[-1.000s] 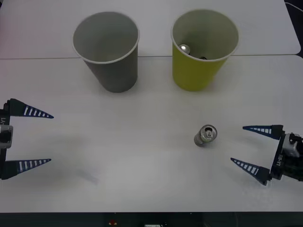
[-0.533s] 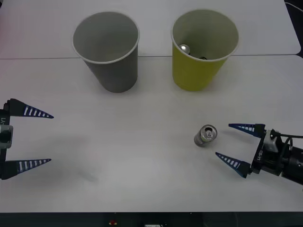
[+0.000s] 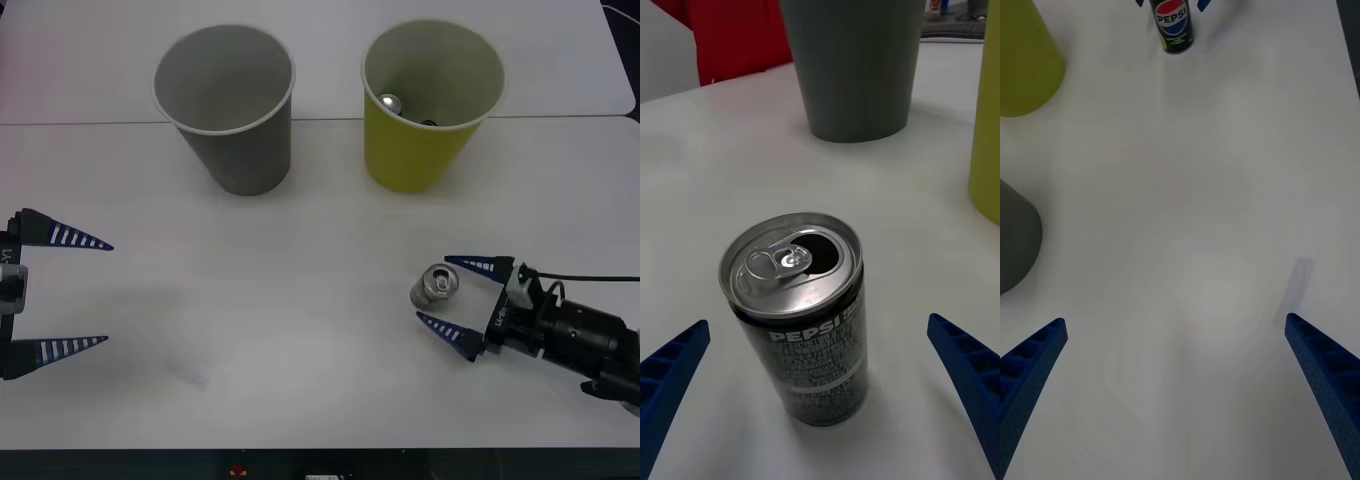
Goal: Put the can into the green bin and the plastic bottle into the gray bin
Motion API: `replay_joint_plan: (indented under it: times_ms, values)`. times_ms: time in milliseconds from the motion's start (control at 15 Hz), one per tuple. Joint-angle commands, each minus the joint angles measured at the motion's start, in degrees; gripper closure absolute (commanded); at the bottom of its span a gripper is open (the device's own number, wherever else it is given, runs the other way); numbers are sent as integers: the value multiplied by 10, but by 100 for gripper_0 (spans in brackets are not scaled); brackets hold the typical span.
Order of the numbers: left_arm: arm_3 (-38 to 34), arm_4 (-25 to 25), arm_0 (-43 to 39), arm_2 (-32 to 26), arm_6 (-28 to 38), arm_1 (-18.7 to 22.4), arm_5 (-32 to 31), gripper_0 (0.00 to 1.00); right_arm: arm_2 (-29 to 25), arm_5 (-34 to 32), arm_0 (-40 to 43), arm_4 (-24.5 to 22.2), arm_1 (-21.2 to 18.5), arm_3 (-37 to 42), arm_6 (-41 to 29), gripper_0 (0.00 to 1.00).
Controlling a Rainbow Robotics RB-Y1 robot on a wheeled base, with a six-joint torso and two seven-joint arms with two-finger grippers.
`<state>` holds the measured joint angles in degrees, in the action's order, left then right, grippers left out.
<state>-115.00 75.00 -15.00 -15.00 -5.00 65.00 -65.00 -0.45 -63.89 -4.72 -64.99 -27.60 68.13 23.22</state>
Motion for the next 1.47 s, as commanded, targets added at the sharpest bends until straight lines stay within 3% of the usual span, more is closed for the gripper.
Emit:
replay_joint_plan:
  times_ms: [67, 333, 400, 467, 533, 1067, 1333, 1467]
  values:
    - [0, 0, 0, 0, 0, 0, 0, 0, 4, 14, -7, -7, 16, 0, 3, 0]
    - [0, 0, 0, 0, 0, 0, 0, 0, 13, 26, -11, -7, 21, 0, 9, 0]
    - [0, 0, 0, 0, 0, 0, 0, 0, 13, 27, -11, -7, 21, 0, 11, 17]
    - [0, 0, 0, 0, 0, 0, 0, 0, 13, 27, -11, -7, 21, 1, 14, 67]
    - [0, 0, 0, 0, 0, 0, 0, 0, 14, 27, -12, -7, 21, 0, 14, 99]
    - [0, 0, 0, 0, 0, 0, 0, 0, 15, 25, -12, -2, 23, 0, 15, 100]
    - [0, 0, 0, 0, 0, 0, 0, 0, 15, 8, -13, 12, 4, 8, 2, 100]
    - [0, 0, 0, 0, 0, 0, 0, 0, 15, -5, -11, 11, -14, 25, -48, 100]
